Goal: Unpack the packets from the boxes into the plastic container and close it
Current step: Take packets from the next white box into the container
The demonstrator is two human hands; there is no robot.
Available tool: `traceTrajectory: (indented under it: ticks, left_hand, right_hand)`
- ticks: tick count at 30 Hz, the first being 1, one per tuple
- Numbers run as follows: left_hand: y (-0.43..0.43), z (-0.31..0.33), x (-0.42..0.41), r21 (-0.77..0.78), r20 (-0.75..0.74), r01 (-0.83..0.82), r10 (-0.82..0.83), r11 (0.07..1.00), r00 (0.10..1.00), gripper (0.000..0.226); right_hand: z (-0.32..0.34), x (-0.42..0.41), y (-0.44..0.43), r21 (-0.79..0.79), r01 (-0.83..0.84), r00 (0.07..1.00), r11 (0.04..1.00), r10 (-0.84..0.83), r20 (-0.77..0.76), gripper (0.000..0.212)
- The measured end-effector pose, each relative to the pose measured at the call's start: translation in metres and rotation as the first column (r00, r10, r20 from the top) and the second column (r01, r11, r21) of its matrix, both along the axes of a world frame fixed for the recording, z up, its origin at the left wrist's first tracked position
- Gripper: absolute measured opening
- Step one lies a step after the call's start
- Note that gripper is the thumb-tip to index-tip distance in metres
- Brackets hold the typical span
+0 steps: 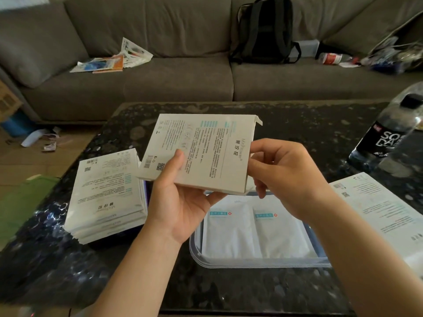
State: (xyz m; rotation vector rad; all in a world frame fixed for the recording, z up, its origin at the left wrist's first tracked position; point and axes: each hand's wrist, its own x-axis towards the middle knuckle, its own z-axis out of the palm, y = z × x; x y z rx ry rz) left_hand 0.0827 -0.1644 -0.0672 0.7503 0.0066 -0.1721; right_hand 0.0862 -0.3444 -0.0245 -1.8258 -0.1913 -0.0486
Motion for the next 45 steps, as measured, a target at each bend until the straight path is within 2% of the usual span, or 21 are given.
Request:
traceTrajectory:
  ticks: [7, 12, 16, 22, 26, 29, 32, 34, 38, 42, 45]
  left_hand:
    - [-0.004, -0.003, -0.001, -0.010, -0.016, 0.024, -0.024, 1.000, 1.000, 0.044]
    - [-0.004, -0.002, -0.002, 0.002, -0.017, 0.015, -0.015, 1.000, 1.000, 0.047]
    - [-0.005, -0.004, -0.003, 0.024, -0.040, 0.026, -0.025, 0.999, 0.999, 0.049]
    - [-0.009, -0.007, -0.002, 0.010, -0.022, 0.041, -0.040, 0.999, 0.999, 0.052]
    - [-0.008, -0.007, -0.002, -0.004, -0.026, 0.026, -0.026, 1.000, 0.999, 0.052]
    - [-0.007, -0.004, -0.002, -0.014, -0.039, 0.000, 0.000, 1.000, 0.999, 0.051]
    - [-0.005, -0.002, -0.001, -0.061, -0.052, -0.041, 0.038, 0.997, 0.998, 0.041]
    - [-0.001, 0.000, 0.000, -0.088, -0.076, -0.072, 0.065, 0.994, 0.995, 0.034]
    - [0.004, 0.002, 0.001, -0.082, -0.089, -0.090, 0.083, 0.993, 0.993, 0.029]
    - [0.003, 0.001, 0.001, -0.079, -0.109, -0.102, 0.093, 0.992, 0.990, 0.034]
    - [0.003, 0.000, 0.002, -0.073, -0.119, -0.114, 0.105, 0.991, 0.987, 0.036]
  right_hand:
    - [-0.002, 0.001, 0.005, 0.000, 0.018, 1.000, 1.000, -0.018, 0.026, 0.018]
    - [-0.002, 0.005, 0.004, 0.033, -0.034, 0.994, 0.999, 0.037, -0.106, 0.026]
    - [-0.003, 0.008, 0.001, 0.164, -0.086, 0.975, 0.983, 0.117, -0.191, 0.026]
    - [-0.007, 0.010, -0.001, 0.257, -0.071, 0.986, 0.964, 0.107, -0.129, 0.026]
    - [-0.009, 0.011, 0.002, 0.236, -0.002, 0.993, 0.972, 0.030, -0.116, 0.026]
    - [-0.009, 0.010, 0.003, 0.242, 0.009, 0.994, 0.970, 0.017, -0.106, 0.017]
    - [-0.004, 0.007, 0.000, 0.338, -0.041, 0.990, 0.940, 0.085, -0.116, 0.010]
    - [0.002, 0.007, -0.003, 0.419, -0.042, 0.983, 0.907, 0.112, -0.145, 0.016]
    - [0.004, 0.009, -0.004, 0.420, 0.085, 0.972, 0.903, 0.017, -0.234, 0.021]
    - [0.008, 0.010, -0.005, 0.469, 0.195, 0.955, 0.861, -0.057, -0.292, 0.014]
    - [0.010, 0.009, -0.007, 0.387, 0.254, 0.950, 0.886, -0.153, -0.273, 0.024]
